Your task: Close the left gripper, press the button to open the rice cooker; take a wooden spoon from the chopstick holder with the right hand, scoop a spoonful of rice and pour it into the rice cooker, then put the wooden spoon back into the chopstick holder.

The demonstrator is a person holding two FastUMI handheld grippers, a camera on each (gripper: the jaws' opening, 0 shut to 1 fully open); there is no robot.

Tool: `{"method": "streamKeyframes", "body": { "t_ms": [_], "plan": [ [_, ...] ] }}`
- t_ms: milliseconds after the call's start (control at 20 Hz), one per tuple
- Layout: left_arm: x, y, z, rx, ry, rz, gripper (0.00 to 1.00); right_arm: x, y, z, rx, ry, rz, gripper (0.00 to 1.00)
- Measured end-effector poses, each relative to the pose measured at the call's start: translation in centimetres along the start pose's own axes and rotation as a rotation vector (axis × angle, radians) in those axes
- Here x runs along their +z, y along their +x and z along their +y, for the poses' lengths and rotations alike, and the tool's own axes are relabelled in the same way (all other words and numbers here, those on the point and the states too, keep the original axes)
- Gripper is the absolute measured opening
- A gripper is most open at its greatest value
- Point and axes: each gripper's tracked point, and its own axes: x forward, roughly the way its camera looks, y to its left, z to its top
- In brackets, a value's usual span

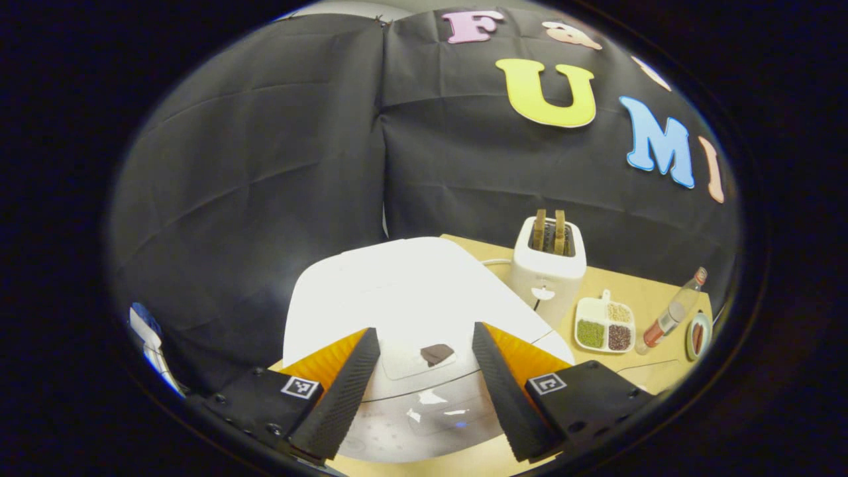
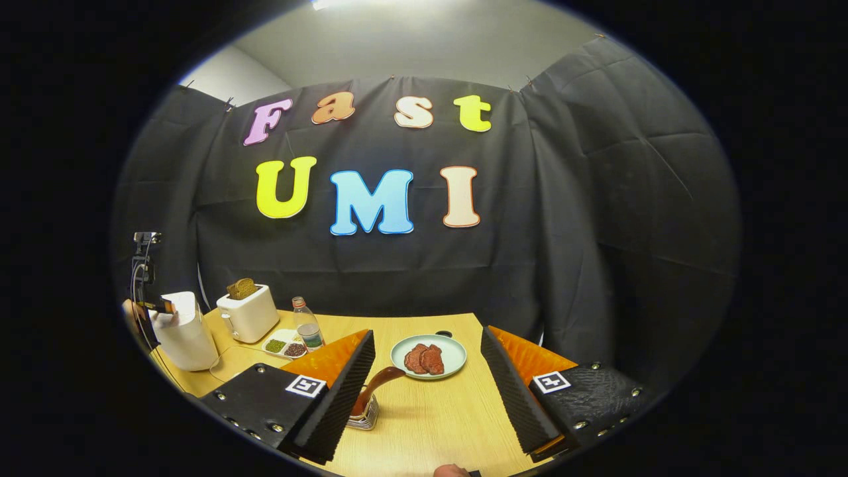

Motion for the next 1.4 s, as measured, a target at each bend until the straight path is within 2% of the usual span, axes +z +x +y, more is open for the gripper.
{"method": "streamKeyframes", "body": {
  "t_ms": [150,250,450,750,900,1100,1400],
  "plan": [
    [0.2,-0.2,0.1,-0.003,-0.012,-0.007,0.99,-0.1,0.0,0.9,0.007,0.005,-0.005,0.98],
    [0.5,-0.3,-0.5,-0.036,0.031,-0.055,0.99,0.2,-0.1,1.7,0.024,0.013,-0.008,0.98],
    [2.8,-2.5,-0.7,-0.089,0.027,-0.162,0.99,1.9,0.1,3.2,0.043,0.024,-0.042,0.98],
    [9.3,-11.5,-2.5,-0.212,0.088,-0.412,0.99,3.1,0.1,6.7,0.088,0.056,-0.045,0.98],
    [11.1,-16.5,-3.6,-0.278,0.084,-0.496,0.98,4.0,-0.2,8.5,0.103,0.056,-0.062,0.98],
    [11.4,-21.9,-4.0,-0.339,0.062,-0.556,0.99,5.1,-0.7,10.8,0.124,0.061,-0.093,0.98],
    [10.5,-26.8,-4.0,-0.401,0.084,-0.63,0.98,5.7,-1.6,13.6,0.125,0.046,-0.146,0.97]
  ]
}}
